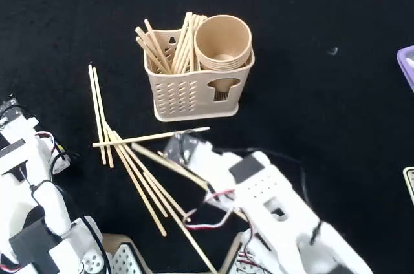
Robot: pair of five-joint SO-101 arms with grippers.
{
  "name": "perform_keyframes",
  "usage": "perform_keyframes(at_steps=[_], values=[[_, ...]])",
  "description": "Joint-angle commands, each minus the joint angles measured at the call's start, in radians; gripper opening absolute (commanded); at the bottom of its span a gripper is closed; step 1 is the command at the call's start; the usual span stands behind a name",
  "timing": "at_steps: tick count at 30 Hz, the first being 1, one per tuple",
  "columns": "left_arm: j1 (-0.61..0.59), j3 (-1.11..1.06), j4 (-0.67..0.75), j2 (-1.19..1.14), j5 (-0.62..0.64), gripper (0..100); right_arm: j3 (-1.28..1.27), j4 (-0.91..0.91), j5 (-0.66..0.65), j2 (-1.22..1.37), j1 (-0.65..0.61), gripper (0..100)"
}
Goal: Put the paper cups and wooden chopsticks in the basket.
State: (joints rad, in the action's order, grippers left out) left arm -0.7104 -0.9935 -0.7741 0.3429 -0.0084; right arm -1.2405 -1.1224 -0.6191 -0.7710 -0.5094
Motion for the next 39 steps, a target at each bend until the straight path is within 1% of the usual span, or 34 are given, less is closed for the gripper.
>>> perform_keyframes(at_steps=[1,4,5,8,9,12,15,19,22,23,28,31,35,39], values=[[-0.012,0.047,-0.005,0.011,0.009,14,-0.001,-0.041,-0.110,-0.085,0.133,1.1],[-0.012,0.047,-0.005,0.011,0.009,14,0.002,-0.092,-0.152,-0.085,0.150,2.1],[-0.012,0.047,-0.005,0.011,0.009,14,0.004,-0.104,-0.150,-0.085,0.146,4.5],[-0.012,0.047,-0.005,0.011,0.009,14,0.004,-0.106,-0.150,-0.085,0.140,17.2],[-0.012,0.047,-0.005,0.011,0.009,14,0.004,-0.107,-0.150,-0.087,0.140,19.8],[-0.012,0.047,-0.003,0.011,0.009,14,0.008,-0.104,-0.152,-0.090,0.133,18.7],[-0.012,0.047,-0.002,0.011,0.009,14,0.042,-0.123,-0.129,-0.088,0.080,18.4],[-0.012,0.047,0.000,0.011,0.009,14,0.084,-0.094,0.015,-0.085,-0.052,20.1],[-0.013,0.047,-0.002,0.011,0.009,14,0.064,-0.040,0.150,-0.085,-0.118,28.2],[-0.013,0.047,-0.002,0.011,0.009,14,0.056,-0.025,0.173,-0.085,-0.129,29.7],[-0.013,0.047,-0.002,0.011,0.009,14,-0.013,0.086,0.152,-0.085,-0.132,25.7],[-0.013,0.047,-0.002,0.011,0.009,14,-0.044,0.126,0.152,-0.064,-0.137,26.1],[-0.013,0.047,0.000,0.011,0.009,14,-0.001,0.141,0.158,0.059,-0.132,30.0],[-0.022,0.047,-0.002,0.011,0.009,14,0.107,0.143,0.158,0.246,-0.130,30.1]])
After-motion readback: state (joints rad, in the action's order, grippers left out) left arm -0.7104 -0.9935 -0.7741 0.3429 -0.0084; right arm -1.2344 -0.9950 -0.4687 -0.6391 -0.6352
